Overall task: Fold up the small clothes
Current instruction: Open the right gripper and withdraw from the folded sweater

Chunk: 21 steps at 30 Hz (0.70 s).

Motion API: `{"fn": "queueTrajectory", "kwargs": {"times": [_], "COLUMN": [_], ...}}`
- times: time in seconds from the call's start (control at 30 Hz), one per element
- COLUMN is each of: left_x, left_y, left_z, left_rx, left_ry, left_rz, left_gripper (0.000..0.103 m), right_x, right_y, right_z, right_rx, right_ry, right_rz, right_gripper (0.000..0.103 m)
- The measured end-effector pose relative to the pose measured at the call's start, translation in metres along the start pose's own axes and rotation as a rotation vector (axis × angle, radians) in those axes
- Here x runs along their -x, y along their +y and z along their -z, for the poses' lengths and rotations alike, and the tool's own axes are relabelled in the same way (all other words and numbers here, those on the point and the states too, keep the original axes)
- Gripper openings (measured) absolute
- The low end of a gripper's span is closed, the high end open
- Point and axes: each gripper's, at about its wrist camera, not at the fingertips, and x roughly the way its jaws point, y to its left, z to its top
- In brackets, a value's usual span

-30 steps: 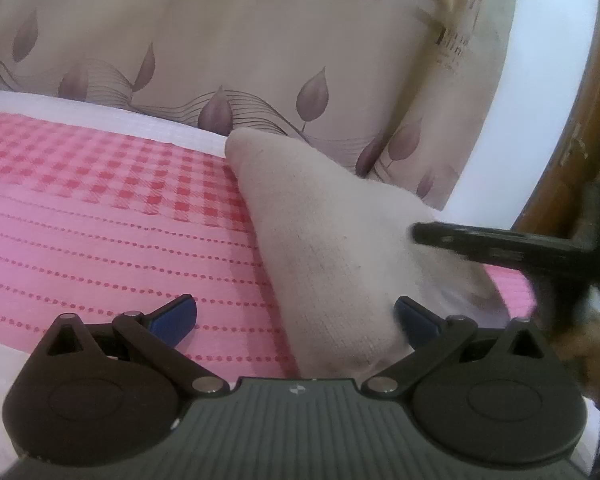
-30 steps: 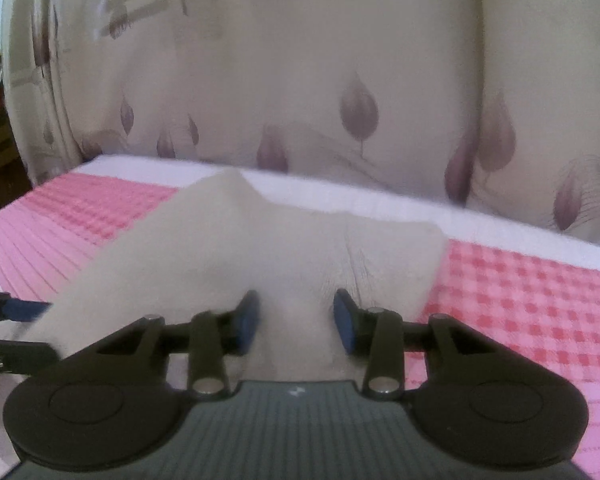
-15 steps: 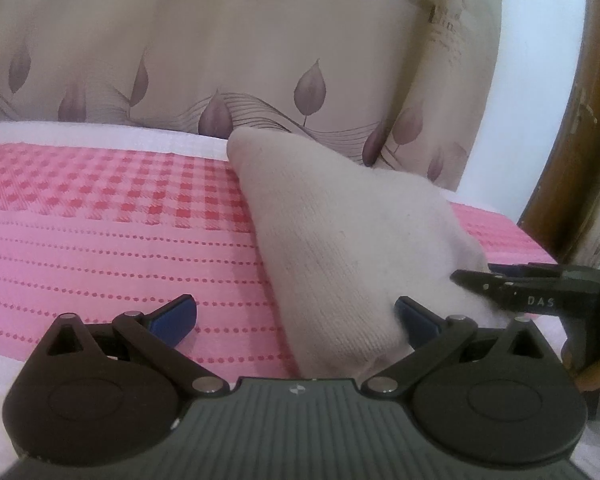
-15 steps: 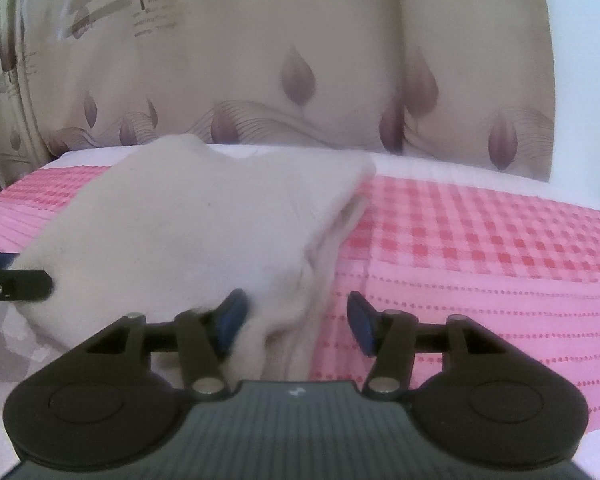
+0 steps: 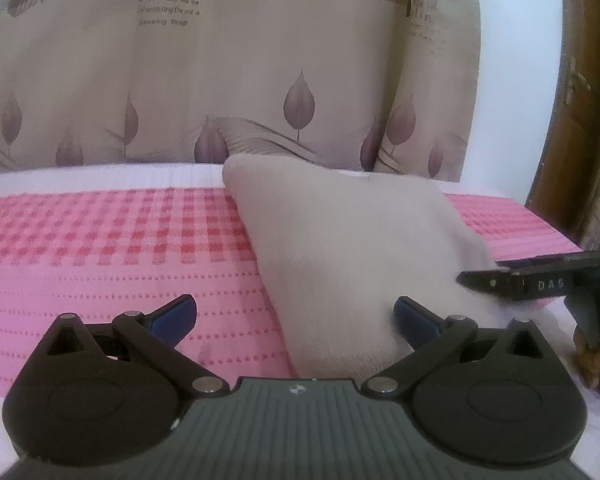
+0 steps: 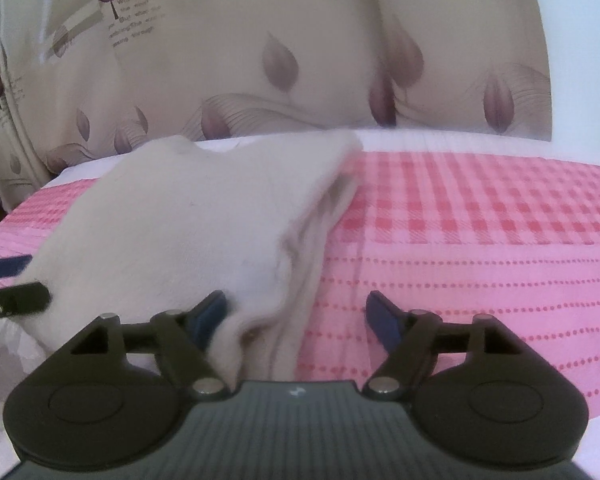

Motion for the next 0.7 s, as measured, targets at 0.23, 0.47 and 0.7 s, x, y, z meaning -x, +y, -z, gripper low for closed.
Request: {"fn": "queueTrajectory", "kwargs": {"times": [0.23, 0.47, 0.7], "left_x": [-0.019, -0.055, -0.090], "left_y": [0.012, 0.033, 0.060], "left_z": [-0.019, -0.033, -0.037], "left_rx": [0.000, 0.065, 0.216], "left_ry": [0.028, 0.105, 0.190], "left_rz": [0.037, 0.180, 0.334], "left_gripper": [0.103, 0.103, 0.098], "right_x": [-0.003, -0.004, -0.005], "right_y": [-0.005, -0.007, -0.026], "right_z": [-0.002, -0.002, -0.011], "right_rx": [-0.010, -0.018, -0.120], "right_ry": [0.017, 0.023, 0.049], "right_rz": [-0.024, -0.039, -0.148], "right_gripper": [0.082, 0.084, 0.094]}}
